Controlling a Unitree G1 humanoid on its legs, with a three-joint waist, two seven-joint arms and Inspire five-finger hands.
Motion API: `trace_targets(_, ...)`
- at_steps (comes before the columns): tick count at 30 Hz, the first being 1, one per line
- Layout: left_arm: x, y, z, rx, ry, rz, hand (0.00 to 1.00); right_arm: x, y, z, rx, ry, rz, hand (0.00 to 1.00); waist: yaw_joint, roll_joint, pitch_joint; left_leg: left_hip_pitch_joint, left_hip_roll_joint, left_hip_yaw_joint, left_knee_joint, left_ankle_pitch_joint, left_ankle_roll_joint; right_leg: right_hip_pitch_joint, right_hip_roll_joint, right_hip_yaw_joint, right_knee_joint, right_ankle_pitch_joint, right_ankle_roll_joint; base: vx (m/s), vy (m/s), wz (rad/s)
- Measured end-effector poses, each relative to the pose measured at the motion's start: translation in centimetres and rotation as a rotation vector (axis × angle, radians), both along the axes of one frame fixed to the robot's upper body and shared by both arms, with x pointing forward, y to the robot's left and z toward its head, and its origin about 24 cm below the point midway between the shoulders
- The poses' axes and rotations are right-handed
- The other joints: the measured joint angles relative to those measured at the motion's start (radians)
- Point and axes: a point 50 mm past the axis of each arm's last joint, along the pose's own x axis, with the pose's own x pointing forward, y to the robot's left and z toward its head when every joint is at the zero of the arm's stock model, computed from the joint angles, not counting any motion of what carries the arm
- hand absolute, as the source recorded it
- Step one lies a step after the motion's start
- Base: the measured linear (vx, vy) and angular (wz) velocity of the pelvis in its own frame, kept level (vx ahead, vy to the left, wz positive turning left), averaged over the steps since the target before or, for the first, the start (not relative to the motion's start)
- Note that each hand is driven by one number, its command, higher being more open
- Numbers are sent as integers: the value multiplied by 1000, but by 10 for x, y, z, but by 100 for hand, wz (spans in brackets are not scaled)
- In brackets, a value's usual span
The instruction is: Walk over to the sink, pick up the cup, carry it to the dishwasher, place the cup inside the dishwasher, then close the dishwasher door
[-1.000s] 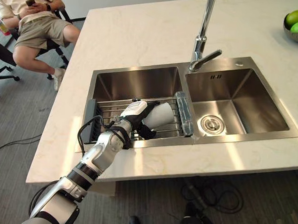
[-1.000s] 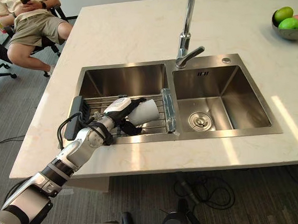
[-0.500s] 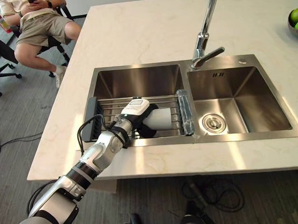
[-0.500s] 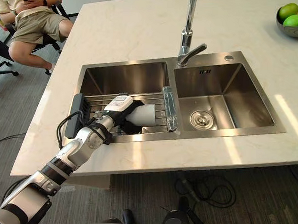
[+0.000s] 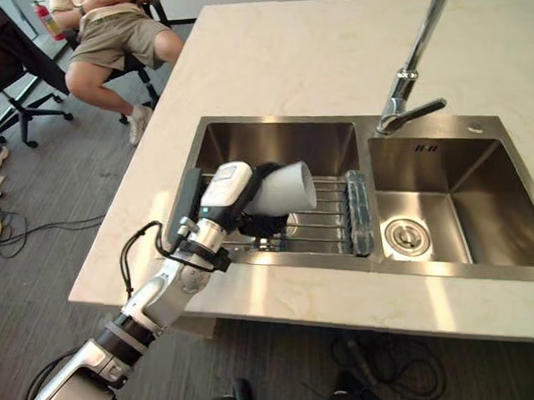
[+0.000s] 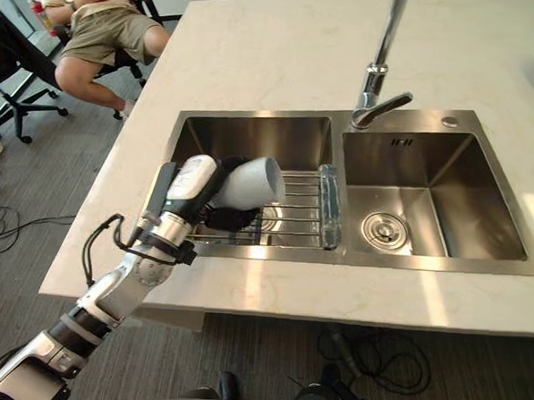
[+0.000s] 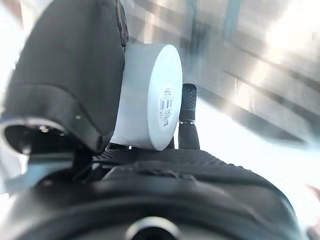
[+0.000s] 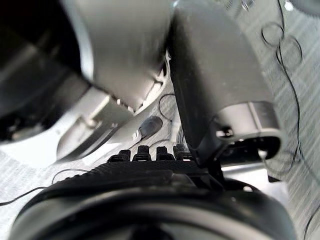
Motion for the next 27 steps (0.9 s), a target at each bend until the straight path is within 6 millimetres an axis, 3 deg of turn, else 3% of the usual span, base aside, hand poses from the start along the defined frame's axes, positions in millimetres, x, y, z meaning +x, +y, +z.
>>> trace_targets(2, -11, 20, 26, -199, -74, -20, 0, -6, 0, -1, -3, 18, 36, 100, 23, 0, -21, -1, 1, -36, 2, 4, -3, 13, -2, -34, 28, -26, 2, -31, -31, 49)
trace_targets(6, -24, 19, 42, -365, -74, -166, 0, -12, -5, -1, -9, 42, 86, 100, 62, -6, -51, -8, 0, -78, -3, 16, -6, 28, -4, -80, 49, -46, 1, -16, -28, 40)
trace_targets(12, -31, 18, 17, -448, 62, -143, 0, -1, -8, 0, -19, 29, 215, 100, 81, -5, -70, -23, 1, -140, -23, 52, -10, 28, -5, -137, 90, -70, -2, -51, -28, 30)
trace_targets(15, -36, 30, 5, -503, 117, -50, 0, -3, -8, 0, -24, 47, 249, 100, 95, -5, -70, -54, -5, -183, -30, 86, -8, 33, -14, -212, 130, -96, -3, -76, -31, 76)
trace_targets(17, -37, 33, 5, -527, 120, -36, 0, -12, -5, -2, -12, 73, 237, 100, 99, -10, -67, -85, -32, -117, -55, 147, 37, 67, -29, -322, 138, -104, -2, -120, 28, 162)
trace_targets(18, -38, 34, 7, -526, 111, -43, 0, -19, -2, -3, -1, 90, 203, 100, 104, -14, -64, -88, -20, 32, -76, 133, 143, 89, -46, -401, 149, -107, -1, -117, 103, 207)
trace_targets(19, -37, 34, 9, -506, 102, -43, 0, -22, -1, -2, -1, 90, 171, 100, 100, -25, -56, -102, 25, 255, -33, 116, 181, 119, -51, -468, 168, -107, -1, -90, 172, 221)
trace_targets(21, -37, 32, 14, -483, 82, -49, 0, -30, -3, -2, -4, 95, 107, 100, 72, -21, -57, -109, 84, 486, 45, 110, 179, 175, -62, -565, 198, -108, -1, 15, 217, 245)
trace_targets(23, -40, 37, 26, -467, 15, -30, 0, -36, -7, -1, -13, 105, 71, 100, 69, -13, -54, -120, 100, 602, 87, 79, 152, 209, -95, -672, 263, -116, -4, 52, 237, 217)
trace_targets(27, -39, 75, 40, -462, -87, 150, 0, -27, -5, 0, -22, 72, 73, 100, 84, -39, -24, -136, 31, 559, 89, 66, 165, 223, -99, -646, 230, -205, -1, -12, 113, 67)
